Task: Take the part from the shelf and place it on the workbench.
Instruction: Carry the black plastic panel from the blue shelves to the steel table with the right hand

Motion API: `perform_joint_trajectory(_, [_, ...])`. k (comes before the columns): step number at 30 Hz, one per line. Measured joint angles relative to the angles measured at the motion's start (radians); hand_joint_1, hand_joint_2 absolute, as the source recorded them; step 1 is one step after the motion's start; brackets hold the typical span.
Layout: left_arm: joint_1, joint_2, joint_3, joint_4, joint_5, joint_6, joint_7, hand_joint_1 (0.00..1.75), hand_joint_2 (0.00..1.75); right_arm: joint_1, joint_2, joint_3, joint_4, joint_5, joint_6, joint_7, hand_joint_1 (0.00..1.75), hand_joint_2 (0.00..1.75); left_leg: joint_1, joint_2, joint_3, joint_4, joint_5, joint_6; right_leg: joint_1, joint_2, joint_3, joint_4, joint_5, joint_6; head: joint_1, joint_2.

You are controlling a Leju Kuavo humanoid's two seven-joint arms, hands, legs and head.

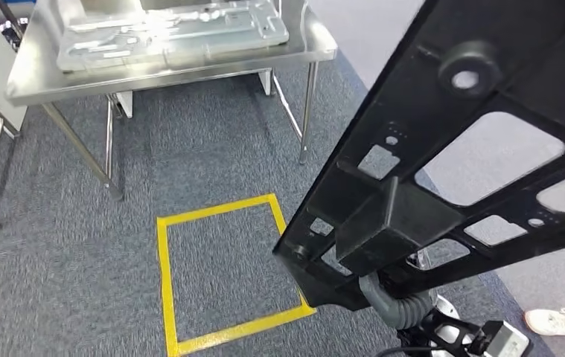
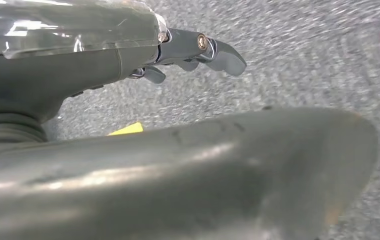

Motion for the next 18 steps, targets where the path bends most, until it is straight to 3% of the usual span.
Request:
perform_joint_trajectory(2, [0.001, 0.000, 0.001, 0.000, 0.000, 0.000, 0.000, 0.00, 0.00, 0.002, 0.000, -0.001, 0.002, -0.001, 0.001, 0.000, 1.75, 1.75, -0.001, -0.005, 0.022, 0.000, -0.020, 0.001, 0.000, 0.002, -0.094, 0.096, -0.042, 0.003, 0.000, 0.000])
perform_joint_trajectory(4, [0.004, 0.000, 0.002, 0.000, 0.000, 0.000, 0.001, 0.00, 0.00, 0.003, 0.000, -0.002, 0.004, -0.002, 0.001, 0.000, 1.75, 1.75, -0.001, -0.010, 0.055, 0.000, -0.045, -0.002, 0.001, 0.003, -0.139, 0.090, -0.043, 0.001, 0.000, 0.000])
perform_joint_trajectory(5, [0.006, 0.000, 0.002, 0.000, 0.000, 0.000, 0.001, 0.00, 0.00, 0.003, 0.000, -0.003, 0.005, -0.002, 0.001, 0.000, 1.75, 1.75, -0.001, -0.011, 0.074, 0.000, -0.059, -0.003, 0.001, 0.004, -0.139, 0.042, -0.011, -0.003, 0.000, 0.000])
perform_joint_trajectory(7, [0.007, -0.002, 0.003, 0.000, -0.001, 0.000, 0.001, 0.00, 0.00, 0.003, 0.000, -0.004, 0.006, -0.002, 0.001, 0.000, 1.75, 1.75, -0.001, -0.014, 0.107, -0.003, -0.088, -0.008, 0.006, 0.005, -0.121, -0.079, 0.105, -0.013, 0.000, 0.000])
perform_joint_trajectory(8, [0.005, -0.002, 0.003, 0.001, -0.001, 0.000, 0.001, 0.00, 0.00, 0.004, 0.000, -0.004, 0.006, -0.002, 0.001, 0.000, 1.75, 1.75, -0.002, -0.015, 0.120, -0.007, -0.101, -0.013, 0.010, 0.006, -0.113, -0.119, 0.147, -0.017, 0.000, 0.000])
perform_joint_trajectory(9, [0.003, -0.002, 0.003, 0.001, -0.001, 0.000, 0.001, 0.00, 0.00, 0.003, 0.000, -0.005, 0.006, -0.003, 0.002, 0.000, 1.75, 1.75, -0.003, -0.017, 0.134, -0.013, -0.109, -0.018, 0.013, 0.007, -0.106, -0.140, 0.171, -0.022, 0.000, 0.000])
perform_joint_trajectory(12, [-0.001, -0.002, 0.004, 0.001, -0.001, 0.002, 0.000, 0.00, 0.00, 0.001, 0.000, -0.006, 0.005, -0.007, 0.006, 0.001, 1.75, 1.75, -0.005, -0.015, 0.144, 0.017, -0.085, -0.036, 0.011, 0.009, -0.072, -0.158, 0.153, -0.041, 0.000, 0.000])
perform_joint_trajectory(14, [-0.002, -0.002, 0.006, 0.001, -0.001, 0.002, 0.000, 0.00, 0.00, -0.001, 0.000, -0.006, 0.005, -0.008, 0.007, 0.003, 1.75, 1.75, -0.003, -0.011, 0.095, 0.116, -0.072, -0.043, 0.009, 0.002, -0.040, -0.168, 0.138, -0.054, 0.000, 0.000])
perform_joint_trajectory(15, [-0.003, -0.002, 0.007, 0.001, -0.001, 0.003, 0.000, 0.00, 0.00, -0.001, 0.001, -0.006, 0.005, -0.008, 0.007, 0.004, 1.75, 1.75, -0.002, -0.009, 0.057, 0.178, -0.086, -0.047, 0.009, -0.002, -0.025, -0.171, 0.127, -0.058, 0.000, 0.000])
perform_joint_trajectory(17, [-0.002, -0.002, 0.010, 0.001, -0.001, 0.003, 0.000, 0.00, 0.00, -0.002, 0.001, -0.006, 0.005, -0.007, 0.007, 0.006, 1.75, 1.75, 0.000, -0.007, -0.025, 0.268, -0.154, -0.054, 0.009, -0.009, 0.003, -0.173, 0.102, -0.060, 0.000, 0.000])
perform_joint_trajectory(18, [0.001, -0.002, 0.011, 0.001, -0.001, 0.003, 0.000, 0.00, 0.00, -0.002, 0.002, -0.006, 0.005, -0.007, 0.007, 0.006, 1.75, 1.75, 0.001, -0.006, -0.054, 0.279, -0.187, -0.056, 0.010, -0.010, 0.019, -0.174, 0.089, -0.060, 0.000, 0.000])
